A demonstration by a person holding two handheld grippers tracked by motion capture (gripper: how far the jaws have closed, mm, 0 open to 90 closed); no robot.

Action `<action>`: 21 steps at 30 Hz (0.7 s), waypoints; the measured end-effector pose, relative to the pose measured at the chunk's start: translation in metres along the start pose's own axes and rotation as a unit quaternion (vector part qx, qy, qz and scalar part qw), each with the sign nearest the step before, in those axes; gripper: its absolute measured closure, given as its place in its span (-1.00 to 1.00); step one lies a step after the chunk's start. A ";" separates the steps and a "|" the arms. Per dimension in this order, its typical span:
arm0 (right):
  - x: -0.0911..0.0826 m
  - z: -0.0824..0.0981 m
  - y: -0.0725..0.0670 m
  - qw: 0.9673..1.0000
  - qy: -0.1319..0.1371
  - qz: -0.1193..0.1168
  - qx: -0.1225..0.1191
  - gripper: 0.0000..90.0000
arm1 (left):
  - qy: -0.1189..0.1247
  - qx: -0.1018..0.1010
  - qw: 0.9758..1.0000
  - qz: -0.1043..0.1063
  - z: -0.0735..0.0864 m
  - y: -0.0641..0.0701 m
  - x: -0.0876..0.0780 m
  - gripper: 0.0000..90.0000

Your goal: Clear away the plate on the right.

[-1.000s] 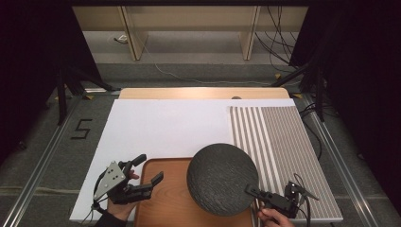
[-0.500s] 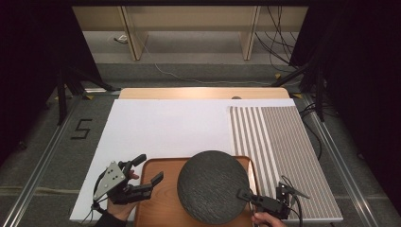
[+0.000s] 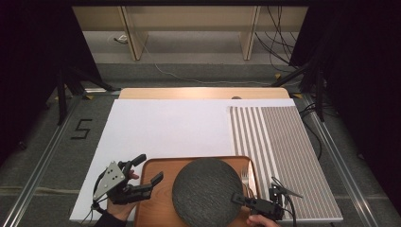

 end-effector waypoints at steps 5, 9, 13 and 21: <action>0.003 0.002 0.002 1.000 -0.006 0.009 0.001 0.86 | 0.000 0.000 1.000 0.000 0.000 0.000 0.000 -0.62; 0.004 0.002 0.004 1.000 -0.007 0.017 0.002 0.86 | 0.000 0.000 1.000 0.001 0.000 0.000 0.000 -0.62; 0.006 0.002 0.006 1.000 -0.007 0.026 -0.002 0.86 | 0.000 0.000 1.000 0.001 0.000 0.000 0.000 -0.62; 0.009 0.004 0.008 0.999 -0.014 0.032 -0.002 0.85 | -0.001 0.001 1.000 0.001 0.000 0.000 0.000 -0.62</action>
Point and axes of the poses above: each handheld gripper's, and its own axes: x roughly forward along the jaws, z roughly out of its underside, y roughly to its right, the point moved 10 cm from there along x, roughly forward along the jaws, and after that the axes turned 2 degrees about z, right-handed, at the moved point
